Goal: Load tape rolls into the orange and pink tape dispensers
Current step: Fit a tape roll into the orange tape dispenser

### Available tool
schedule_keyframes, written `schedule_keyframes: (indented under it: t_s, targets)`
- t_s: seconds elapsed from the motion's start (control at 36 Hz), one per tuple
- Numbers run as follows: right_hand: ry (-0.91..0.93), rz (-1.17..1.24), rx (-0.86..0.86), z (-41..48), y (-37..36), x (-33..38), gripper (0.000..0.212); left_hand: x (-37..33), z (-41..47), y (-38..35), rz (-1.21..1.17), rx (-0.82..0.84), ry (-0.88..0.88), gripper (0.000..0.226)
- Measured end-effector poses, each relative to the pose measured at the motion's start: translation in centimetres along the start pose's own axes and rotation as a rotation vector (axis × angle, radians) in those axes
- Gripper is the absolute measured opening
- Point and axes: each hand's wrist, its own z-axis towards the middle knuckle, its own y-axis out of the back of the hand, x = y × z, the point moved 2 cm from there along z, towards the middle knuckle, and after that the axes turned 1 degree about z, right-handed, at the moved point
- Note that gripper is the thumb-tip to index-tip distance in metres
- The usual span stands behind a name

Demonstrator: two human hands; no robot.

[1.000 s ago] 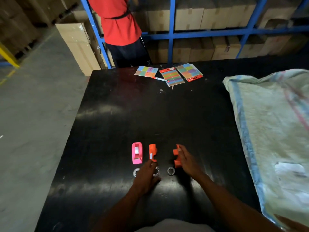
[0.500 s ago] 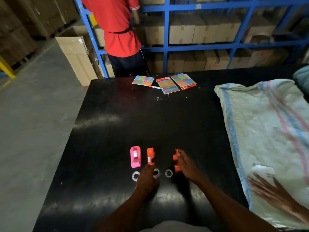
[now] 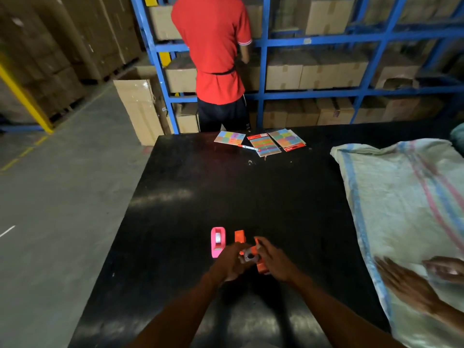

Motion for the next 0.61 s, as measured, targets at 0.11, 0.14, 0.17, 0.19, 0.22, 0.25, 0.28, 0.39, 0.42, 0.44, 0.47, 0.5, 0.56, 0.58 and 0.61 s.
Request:
schedule_keyframes:
  t_s: [0.11, 0.14, 0.17, 0.19, 0.22, 0.25, 0.28, 0.39, 0.42, 0.44, 0.47, 0.5, 0.56, 0.58, 0.61]
  targets:
    - [0.008, -0.017, -0.02, -0.1, -0.2, -0.2, 0.038, -0.3, -0.3, 0.5, -0.035, 0.055, -0.067, 0.032]
    - [0.01, -0.018, -0.023, -0.1, -0.3, -0.2, 0.038, -0.4, -0.5, 0.5, -0.048, 0.069, -0.073, 0.031]
    - [0.007, -0.015, -0.026, -0.2, -0.4, -0.2, 0.039, -0.5, -0.6, 0.7, -0.069, 0.077, -0.082, 0.032]
    - [0.006, -0.005, -0.028, -0.2, -0.4, -0.2, 0.038, -0.5, -0.6, 0.8, -0.092, 0.086, -0.086, 0.034]
    - [0.0, 0.009, -0.03, -0.3, -0.5, -0.1, 0.038, -0.6, -0.5, 0.9, -0.111, 0.098, -0.103, 0.035]
    - [-0.003, 0.026, -0.033, -0.4, -0.6, -0.1, 0.037, -0.8, -0.6, 1.0, -0.101, 0.122, -0.119, 0.037]
    - [-0.011, 0.04, -0.041, -0.4, -0.7, -0.1, 0.035, -0.9, -0.6, 1.1, -0.082, 0.143, -0.139, 0.039]
    - [-0.016, 0.043, -0.119, 0.4, -1.0, -1.1, 0.038, -1.1, -0.7, 1.7, -0.09, 0.136, -0.159, 0.049]
    - [-0.014, 0.041, -0.131, 0.6, -1.0, -1.4, 0.039, -1.0, -0.7, 1.7, -0.096, 0.133, -0.162, 0.049]
    - [-0.019, 0.045, -0.14, 0.7, -1.0, -1.6, 0.039, -0.9, -0.6, 1.7, -0.101, 0.13, -0.165, 0.047]
    - [-0.026, 0.05, -0.148, 0.8, -1.0, -1.6, 0.04, -0.9, -0.7, 1.7, -0.11, 0.119, -0.176, 0.046]
    - [-0.034, 0.056, -0.161, 0.8, -0.9, -1.6, 0.04, -0.9, -0.8, 1.9, -0.117, 0.106, -0.186, 0.045]
    - [-0.037, 0.09, -0.188, 0.9, -0.8, -1.4, 0.038, -1.0, -0.8, 2.0, -0.132, 0.072, -0.225, 0.044]
    - [-0.044, 0.112, -0.196, 1.0, -0.7, -1.4, 0.037, -1.1, -0.9, 2.1, -0.135, 0.059, -0.245, 0.044]
    - [-0.054, 0.131, -0.197, 1.2, -0.7, -1.5, 0.036, -1.2, -0.9, 2.1, -0.157, 0.054, -0.253, 0.043]
